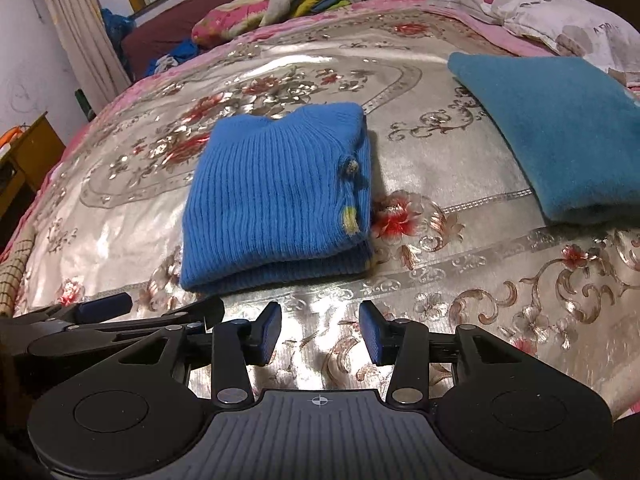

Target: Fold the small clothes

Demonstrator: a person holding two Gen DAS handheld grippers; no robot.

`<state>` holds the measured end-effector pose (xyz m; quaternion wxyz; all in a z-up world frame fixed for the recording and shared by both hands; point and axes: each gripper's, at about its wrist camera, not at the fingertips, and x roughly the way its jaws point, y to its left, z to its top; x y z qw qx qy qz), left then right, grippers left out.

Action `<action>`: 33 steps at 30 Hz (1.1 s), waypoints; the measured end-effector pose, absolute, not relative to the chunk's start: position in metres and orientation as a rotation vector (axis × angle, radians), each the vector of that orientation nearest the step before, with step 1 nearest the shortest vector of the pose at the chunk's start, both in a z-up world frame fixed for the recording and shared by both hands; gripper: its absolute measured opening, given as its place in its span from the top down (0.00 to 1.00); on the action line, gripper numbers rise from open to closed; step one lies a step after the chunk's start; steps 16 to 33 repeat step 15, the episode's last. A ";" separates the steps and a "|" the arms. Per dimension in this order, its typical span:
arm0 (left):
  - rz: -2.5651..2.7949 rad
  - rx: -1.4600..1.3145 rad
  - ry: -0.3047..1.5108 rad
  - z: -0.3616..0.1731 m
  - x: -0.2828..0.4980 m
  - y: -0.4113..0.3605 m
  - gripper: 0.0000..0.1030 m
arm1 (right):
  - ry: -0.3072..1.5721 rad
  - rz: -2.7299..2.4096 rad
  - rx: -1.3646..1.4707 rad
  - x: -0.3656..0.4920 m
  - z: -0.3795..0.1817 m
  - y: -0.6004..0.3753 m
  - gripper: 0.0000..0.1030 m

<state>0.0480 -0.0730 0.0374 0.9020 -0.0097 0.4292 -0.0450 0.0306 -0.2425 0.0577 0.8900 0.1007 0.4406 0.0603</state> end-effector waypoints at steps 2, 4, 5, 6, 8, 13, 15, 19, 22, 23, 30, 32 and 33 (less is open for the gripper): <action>-0.094 -0.020 0.895 0.037 0.049 -0.073 0.00 | 0.916 0.124 0.208 0.030 0.058 -0.243 0.58; -0.093 -0.022 0.899 0.037 0.049 -0.074 0.00 | 0.916 0.123 0.208 0.029 0.057 -0.243 0.58; -0.092 -0.024 0.904 0.037 0.049 -0.074 0.00 | 0.916 0.123 0.208 0.030 0.057 -0.243 0.58; -0.092 -0.025 0.910 0.036 0.049 -0.074 0.00 | 0.917 0.123 0.208 0.030 0.057 -0.243 0.58; -0.091 -0.025 0.915 0.036 0.050 -0.074 0.00 | 0.919 0.121 0.207 0.029 0.057 -0.243 0.58; -0.086 -0.019 0.916 0.035 0.049 -0.075 0.00 | 0.923 0.118 0.208 0.029 0.055 -0.244 0.58; -0.085 -0.019 0.918 0.035 0.049 -0.075 0.00 | 0.924 0.118 0.208 0.029 0.055 -0.244 0.57; -0.085 -0.019 0.918 0.035 0.049 -0.075 0.00 | 0.924 0.118 0.208 0.029 0.055 -0.244 0.57; -0.085 -0.019 0.918 0.035 0.049 -0.075 0.00 | 0.924 0.118 0.208 0.029 0.055 -0.244 0.57; -0.085 -0.019 0.918 0.035 0.049 -0.075 0.00 | 0.924 0.118 0.208 0.029 0.055 -0.244 0.57; -0.085 -0.019 0.918 0.035 0.049 -0.075 0.00 | 0.924 0.118 0.208 0.029 0.055 -0.244 0.57; -0.085 -0.019 0.918 0.035 0.049 -0.075 0.00 | 0.924 0.118 0.208 0.029 0.055 -0.244 0.57; -0.085 -0.019 0.918 0.035 0.049 -0.075 0.00 | 0.924 0.118 0.208 0.029 0.055 -0.244 0.57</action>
